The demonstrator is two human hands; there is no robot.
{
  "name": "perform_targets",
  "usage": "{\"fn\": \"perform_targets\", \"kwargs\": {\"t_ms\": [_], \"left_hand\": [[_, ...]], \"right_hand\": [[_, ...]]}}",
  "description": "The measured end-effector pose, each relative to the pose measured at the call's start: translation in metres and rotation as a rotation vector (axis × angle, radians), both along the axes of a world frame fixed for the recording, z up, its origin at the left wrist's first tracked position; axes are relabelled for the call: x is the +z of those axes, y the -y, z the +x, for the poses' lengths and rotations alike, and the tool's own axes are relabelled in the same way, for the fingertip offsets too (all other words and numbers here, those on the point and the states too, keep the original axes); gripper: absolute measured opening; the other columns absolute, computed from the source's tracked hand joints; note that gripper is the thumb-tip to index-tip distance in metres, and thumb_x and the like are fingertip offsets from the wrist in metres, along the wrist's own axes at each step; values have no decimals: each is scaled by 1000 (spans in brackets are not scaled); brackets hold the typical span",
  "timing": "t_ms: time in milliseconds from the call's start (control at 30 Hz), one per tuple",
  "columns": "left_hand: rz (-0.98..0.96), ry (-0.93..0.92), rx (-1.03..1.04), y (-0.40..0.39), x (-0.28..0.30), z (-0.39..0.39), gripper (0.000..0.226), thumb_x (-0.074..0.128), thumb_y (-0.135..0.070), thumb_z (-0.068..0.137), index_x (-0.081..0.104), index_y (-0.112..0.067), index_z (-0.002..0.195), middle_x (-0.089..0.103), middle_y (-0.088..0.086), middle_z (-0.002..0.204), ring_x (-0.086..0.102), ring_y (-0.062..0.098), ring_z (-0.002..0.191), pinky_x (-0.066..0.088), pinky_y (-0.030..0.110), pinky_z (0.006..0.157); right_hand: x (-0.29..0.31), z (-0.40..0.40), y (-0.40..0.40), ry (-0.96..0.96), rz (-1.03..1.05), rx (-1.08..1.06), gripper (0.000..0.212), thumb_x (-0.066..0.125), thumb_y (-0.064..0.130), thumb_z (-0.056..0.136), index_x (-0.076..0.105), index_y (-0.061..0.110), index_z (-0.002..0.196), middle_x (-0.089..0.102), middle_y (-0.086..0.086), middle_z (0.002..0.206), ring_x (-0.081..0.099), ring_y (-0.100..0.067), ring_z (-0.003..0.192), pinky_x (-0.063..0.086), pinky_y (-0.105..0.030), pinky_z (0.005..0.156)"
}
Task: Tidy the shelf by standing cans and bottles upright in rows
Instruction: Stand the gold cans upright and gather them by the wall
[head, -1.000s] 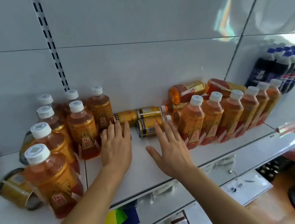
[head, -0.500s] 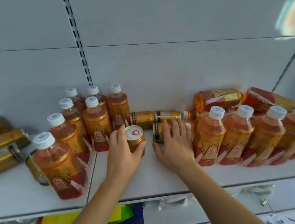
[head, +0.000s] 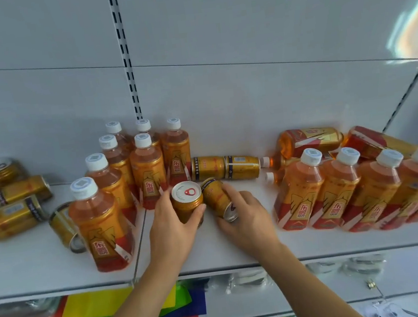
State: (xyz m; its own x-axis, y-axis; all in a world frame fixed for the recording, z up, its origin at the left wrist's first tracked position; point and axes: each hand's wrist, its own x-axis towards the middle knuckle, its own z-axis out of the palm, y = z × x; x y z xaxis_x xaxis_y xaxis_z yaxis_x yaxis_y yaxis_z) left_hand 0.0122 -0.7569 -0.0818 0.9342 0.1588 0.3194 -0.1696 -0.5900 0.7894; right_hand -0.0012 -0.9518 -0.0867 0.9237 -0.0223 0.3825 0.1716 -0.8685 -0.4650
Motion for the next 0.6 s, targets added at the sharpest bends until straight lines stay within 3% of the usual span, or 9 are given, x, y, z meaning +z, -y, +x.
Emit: {"fn": "perform_targets", "kwargs": {"t_ms": [133,267,400,500,600], "left_hand": [[-104,30,-74,-5,-1,-13,76,80,-54,84,46,-26,147,60,-6,141,57,12,129,51,28,102],[-129,51,-136,-10,-4,-25,76,76,-53,88,41,-27,151,56,-6,145,54,10,132,49,24,102],[-86,56,-182,-15,-9,-24,80,75,-52,90,37,-25,155,53,-3,151,52,14,137,47,25,105],[-93,39,-201,-15,-9,-26,82,78,-49,89,36,-25,155,53,-3,151,52,15,139,51,33,108],[-108,47,-212,-15,-8,-39,81,78,-49,90,36,-25,155,54,-5,148,53,12,136,52,32,108]], "right_hand": [[25,-21,-4,112,152,-57,69,79,53,89,54,30,149,66,8,132,59,-9,118,52,-26,92],[31,-33,-18,65,221,-67,62,70,60,92,55,36,147,63,13,133,61,-10,117,58,-33,94],[11,-45,-21,35,257,-108,79,80,48,88,46,26,156,60,6,141,61,-9,122,57,-34,100],[5,-49,-26,13,271,-106,85,83,48,83,44,26,156,54,8,139,58,-7,121,54,-32,101],[12,-52,-30,-14,334,-117,88,86,51,77,46,31,152,52,11,134,57,-6,118,53,-32,101]]}}
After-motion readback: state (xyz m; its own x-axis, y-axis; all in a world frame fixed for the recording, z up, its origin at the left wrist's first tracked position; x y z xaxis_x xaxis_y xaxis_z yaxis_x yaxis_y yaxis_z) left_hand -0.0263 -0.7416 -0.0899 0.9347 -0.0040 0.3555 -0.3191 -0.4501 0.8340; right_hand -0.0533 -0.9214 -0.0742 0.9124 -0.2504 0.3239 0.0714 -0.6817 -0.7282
